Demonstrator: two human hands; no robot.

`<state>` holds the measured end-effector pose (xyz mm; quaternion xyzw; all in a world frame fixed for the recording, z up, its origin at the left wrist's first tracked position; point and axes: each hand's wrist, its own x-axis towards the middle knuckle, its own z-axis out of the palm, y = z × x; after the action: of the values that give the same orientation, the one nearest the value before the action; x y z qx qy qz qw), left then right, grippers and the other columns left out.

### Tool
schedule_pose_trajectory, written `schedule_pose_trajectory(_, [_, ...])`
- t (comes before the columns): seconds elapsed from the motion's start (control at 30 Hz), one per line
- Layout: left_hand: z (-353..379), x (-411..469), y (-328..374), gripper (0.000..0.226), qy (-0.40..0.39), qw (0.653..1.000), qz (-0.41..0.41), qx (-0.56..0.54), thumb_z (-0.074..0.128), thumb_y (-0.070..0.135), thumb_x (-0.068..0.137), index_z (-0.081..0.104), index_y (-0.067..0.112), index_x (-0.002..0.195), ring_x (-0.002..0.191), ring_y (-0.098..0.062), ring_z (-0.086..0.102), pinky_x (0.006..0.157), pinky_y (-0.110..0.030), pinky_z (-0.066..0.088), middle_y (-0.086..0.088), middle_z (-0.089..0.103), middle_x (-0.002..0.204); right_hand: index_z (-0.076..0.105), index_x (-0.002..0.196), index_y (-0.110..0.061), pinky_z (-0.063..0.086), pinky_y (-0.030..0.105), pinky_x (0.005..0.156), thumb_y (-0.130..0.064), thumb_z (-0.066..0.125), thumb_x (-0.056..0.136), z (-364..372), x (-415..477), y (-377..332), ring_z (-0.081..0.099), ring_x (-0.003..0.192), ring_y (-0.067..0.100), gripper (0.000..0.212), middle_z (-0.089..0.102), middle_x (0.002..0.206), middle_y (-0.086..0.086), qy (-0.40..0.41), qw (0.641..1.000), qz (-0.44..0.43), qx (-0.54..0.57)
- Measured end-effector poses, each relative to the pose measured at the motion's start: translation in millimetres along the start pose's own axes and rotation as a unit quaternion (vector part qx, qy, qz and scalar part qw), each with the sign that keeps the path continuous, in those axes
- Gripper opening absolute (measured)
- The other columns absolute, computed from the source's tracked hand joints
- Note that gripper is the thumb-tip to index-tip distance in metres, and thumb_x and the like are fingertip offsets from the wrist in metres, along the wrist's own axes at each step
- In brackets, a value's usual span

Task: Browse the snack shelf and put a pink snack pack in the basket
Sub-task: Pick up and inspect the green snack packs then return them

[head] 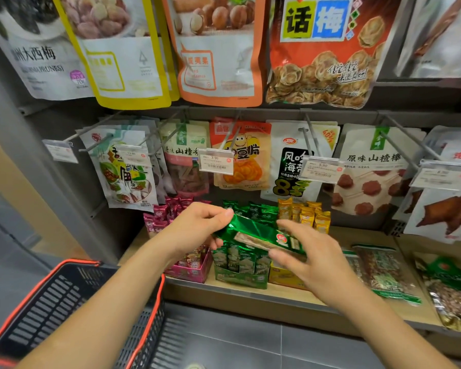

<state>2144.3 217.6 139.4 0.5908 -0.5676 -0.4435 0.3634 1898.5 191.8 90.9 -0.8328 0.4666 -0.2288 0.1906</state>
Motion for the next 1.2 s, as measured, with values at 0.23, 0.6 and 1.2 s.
schedule_pose_trajectory(0.23, [5.8, 2.7, -1.5, 0.039, 0.000, 0.995, -0.018, -0.095, 0.038, 0.037, 0.103, 0.069, 0.014, 0.108, 0.044, -0.011, 0.044, 0.039, -0.017, 0.034, -0.013, 0.062, 0.071, 0.023, 0.133, -0.052, 0.053, 0.033, 0.071, -0.061, 0.048, 0.090, 8.3, -3.2, -2.5, 0.057, 0.088, 0.005, 0.051, 0.052, 0.110, -0.019, -0.008, 0.999, -0.052, 0.006])
schedule_pose_trajectory(0.6, [-0.5, 0.3, 0.1, 0.033, 0.007, 0.991, 0.060, -0.122, 0.067, 0.035, 0.077, 0.071, 0.025, 0.109, 0.087, -0.012, 0.068, 0.071, -0.024, 0.056, 0.001, 0.073, 0.100, 0.043, 0.119, -0.045, 0.047, 0.039, 0.070, -0.055, 0.044, 0.094, 7.5, -3.7, -5.1, 0.059, 0.077, 0.018, 0.026, 0.063, 0.095, -0.012, -0.087, 0.967, -0.052, 0.233])
schedule_pose_trajectory(1.2, [-12.6, 5.1, -6.7, 0.046, 0.009, 0.989, 0.001, -0.147, 0.070, 0.054, 0.074, 0.077, 0.011, 0.087, 0.077, -0.020, 0.071, 0.071, -0.029, 0.058, -0.015, 0.075, 0.092, 0.064, 0.107, -0.035, 0.049, 0.028, 0.054, -0.051, 0.046, 0.094, -14.7, -0.1, -10.5, 0.064, 0.061, 0.013, 0.027, 0.068, 0.075, 0.001, -0.232, 0.886, 0.026, 0.401])
